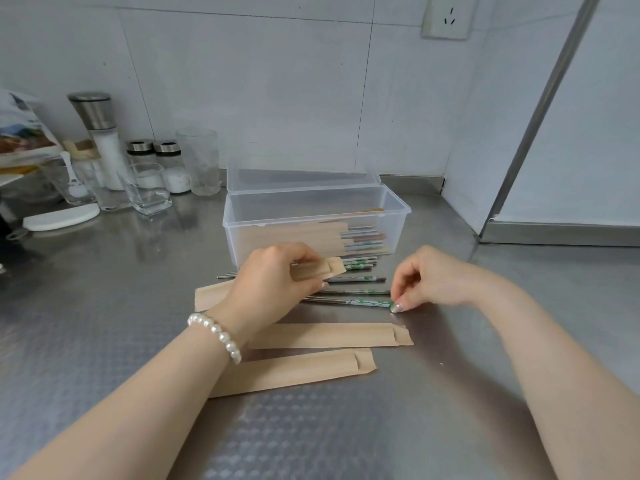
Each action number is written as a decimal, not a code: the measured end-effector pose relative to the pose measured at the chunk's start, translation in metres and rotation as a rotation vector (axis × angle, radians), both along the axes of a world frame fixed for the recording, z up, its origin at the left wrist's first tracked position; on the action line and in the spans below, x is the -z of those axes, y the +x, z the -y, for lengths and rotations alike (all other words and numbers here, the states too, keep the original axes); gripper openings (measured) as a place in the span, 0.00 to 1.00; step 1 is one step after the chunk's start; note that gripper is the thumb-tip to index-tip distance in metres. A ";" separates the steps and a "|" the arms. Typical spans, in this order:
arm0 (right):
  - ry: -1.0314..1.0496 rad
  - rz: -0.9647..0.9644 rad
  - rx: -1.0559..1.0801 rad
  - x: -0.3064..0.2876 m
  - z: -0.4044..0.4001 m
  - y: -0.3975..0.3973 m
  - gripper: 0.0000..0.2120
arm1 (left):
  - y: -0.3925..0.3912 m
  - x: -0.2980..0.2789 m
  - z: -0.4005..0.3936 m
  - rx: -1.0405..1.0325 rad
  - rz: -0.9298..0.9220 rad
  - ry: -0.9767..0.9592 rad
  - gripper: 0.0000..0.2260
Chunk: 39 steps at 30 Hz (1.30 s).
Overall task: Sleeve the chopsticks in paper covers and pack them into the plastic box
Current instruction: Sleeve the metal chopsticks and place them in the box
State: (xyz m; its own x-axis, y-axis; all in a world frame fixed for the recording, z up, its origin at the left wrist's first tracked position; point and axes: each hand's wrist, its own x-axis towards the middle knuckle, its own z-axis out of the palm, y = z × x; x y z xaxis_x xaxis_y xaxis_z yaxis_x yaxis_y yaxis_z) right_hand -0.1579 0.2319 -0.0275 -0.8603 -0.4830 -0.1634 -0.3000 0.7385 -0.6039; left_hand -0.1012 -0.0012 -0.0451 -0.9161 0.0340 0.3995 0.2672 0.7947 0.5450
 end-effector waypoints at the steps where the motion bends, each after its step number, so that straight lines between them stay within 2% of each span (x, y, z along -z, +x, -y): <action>1: 0.037 0.001 0.002 0.001 -0.001 -0.001 0.10 | 0.000 0.000 0.000 -0.004 0.002 0.001 0.12; 15: 0.097 -0.010 -0.016 0.004 -0.002 -0.003 0.10 | -0.003 0.005 0.002 -0.012 0.045 0.016 0.12; 20: -0.219 -0.054 0.089 -0.007 -0.014 -0.004 0.07 | -0.003 0.001 0.007 -0.023 0.006 0.079 0.11; 24: -0.753 -0.052 0.314 -0.008 -0.017 -0.011 0.06 | -0.004 -0.001 0.009 -0.032 -0.052 0.125 0.11; 27: -1.196 0.029 0.490 -0.007 -0.020 -0.020 0.09 | -0.004 0.000 0.009 -0.015 -0.055 0.112 0.12; 29: -1.370 0.047 0.575 -0.006 -0.024 -0.023 0.10 | -0.004 0.002 0.008 0.003 -0.035 0.097 0.13; 34: -1.508 0.011 0.693 -0.007 -0.031 -0.024 0.14 | -0.003 0.003 0.007 0.001 -0.011 0.084 0.13; 39: -1.490 -0.035 0.707 -0.010 -0.032 -0.023 0.16 | -0.002 0.002 0.007 -0.013 -0.013 0.092 0.13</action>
